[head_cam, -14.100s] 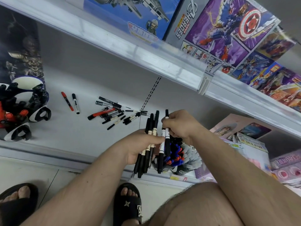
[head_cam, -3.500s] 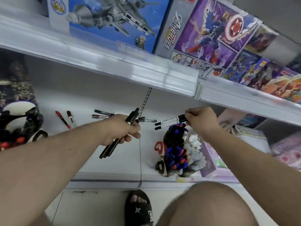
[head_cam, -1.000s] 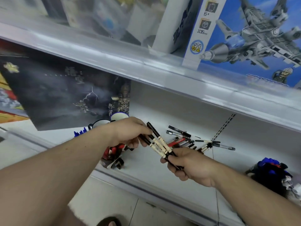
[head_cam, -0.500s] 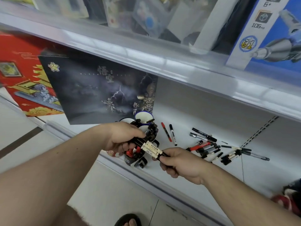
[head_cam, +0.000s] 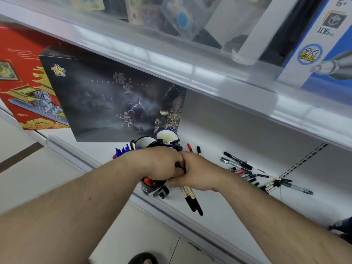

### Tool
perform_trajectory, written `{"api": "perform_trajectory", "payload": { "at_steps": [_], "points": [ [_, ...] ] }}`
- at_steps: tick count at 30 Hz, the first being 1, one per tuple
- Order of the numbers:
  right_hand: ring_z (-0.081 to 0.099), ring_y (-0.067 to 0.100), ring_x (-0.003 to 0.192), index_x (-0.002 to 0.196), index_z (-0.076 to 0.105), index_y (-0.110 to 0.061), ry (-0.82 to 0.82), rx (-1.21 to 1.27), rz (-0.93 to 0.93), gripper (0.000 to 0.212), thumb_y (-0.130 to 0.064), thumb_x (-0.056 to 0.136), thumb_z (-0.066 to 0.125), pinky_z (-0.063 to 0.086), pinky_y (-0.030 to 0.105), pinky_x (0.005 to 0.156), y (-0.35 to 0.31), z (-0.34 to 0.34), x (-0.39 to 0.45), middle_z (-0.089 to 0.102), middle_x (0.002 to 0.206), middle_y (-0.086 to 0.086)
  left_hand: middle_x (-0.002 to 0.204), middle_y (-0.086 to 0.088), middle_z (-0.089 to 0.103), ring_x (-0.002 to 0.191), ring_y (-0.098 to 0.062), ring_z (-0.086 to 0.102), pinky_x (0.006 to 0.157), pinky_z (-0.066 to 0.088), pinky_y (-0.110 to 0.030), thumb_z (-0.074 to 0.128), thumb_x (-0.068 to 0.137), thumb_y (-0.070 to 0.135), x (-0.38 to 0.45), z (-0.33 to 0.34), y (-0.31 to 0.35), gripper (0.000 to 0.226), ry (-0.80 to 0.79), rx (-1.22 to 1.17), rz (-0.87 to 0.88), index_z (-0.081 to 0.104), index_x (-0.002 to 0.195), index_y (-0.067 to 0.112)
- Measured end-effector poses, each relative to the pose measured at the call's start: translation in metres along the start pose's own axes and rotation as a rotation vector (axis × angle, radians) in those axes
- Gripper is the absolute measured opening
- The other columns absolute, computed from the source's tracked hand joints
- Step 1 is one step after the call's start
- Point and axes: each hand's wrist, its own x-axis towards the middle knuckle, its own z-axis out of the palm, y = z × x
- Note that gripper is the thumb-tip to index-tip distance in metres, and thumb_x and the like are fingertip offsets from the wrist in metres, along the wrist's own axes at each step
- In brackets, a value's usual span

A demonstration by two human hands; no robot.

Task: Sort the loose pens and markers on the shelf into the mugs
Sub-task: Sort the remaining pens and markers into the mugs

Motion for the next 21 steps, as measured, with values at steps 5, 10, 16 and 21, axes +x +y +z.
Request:
{"api": "perform_trajectory", "payload": {
  "at_steps": [5,10,16,21],
  "points": [
    [0.066,0.012,0.081,0.08,0.062,-0.021,0.079,0.039,-0.017,0.023,0.0,0.083,0.072,0.054,0.039,0.085,0.003,-0.016,-0.001,0.068,0.079,0.002,0.09,0.015,0.06,0.093,-0.011,0.058,0.083,0.047,-0.027,0.058,0.095,0.034,0.009,-0.001,-0.007,0.011,0.202,-0.136,0.056,0.063,0.105,0.03],
    [0.064,0.009,0.068,0.092,0.061,-0.018,0.307,0.115,-0.02,0.019,0.0,0.092,0.06,0.048,0.021,0.061,0.005,-0.026,-0.007,0.071,0.081,0.008,0.101,-0.002,0.068,0.087,-0.023,0.068,0.089,0.056,-0.038,0.06,0.095,0.037,0.014,0.002,-0.012,0.049,0.355,-0.782,0.014,0.036,0.136,0.028],
    [0.06,0.024,0.065,0.09,0.055,-0.012,0.526,0.949,0.008,0.015,0.0,0.099,0.05,0.043,0.033,0.062,0.002,-0.006,0.0,0.072,0.078,0.006,0.099,0.003,0.068,0.08,-0.014,0.065,0.072,0.052,-0.033,0.041,0.1,0.052,0.012,0.026,-0.003,0.038,-0.131,-0.922,-0.106,0.054,0.119,0.021],
    [0.049,0.016,0.045,0.127,0.04,-0.033,0.725,0.662,0.03,0.051,-0.011,0.092,0.067,0.036,0.023,0.04,0.006,-0.016,-0.002,0.067,0.084,0.015,0.061,0.003,0.041,0.041,-0.007,0.03,0.039,0.024,-0.016,0.051,0.101,0.033,0.01,0.019,-0.002,0.024,-0.07,-1.044,-0.024,0.053,0.083,0.018]
  ]
}}
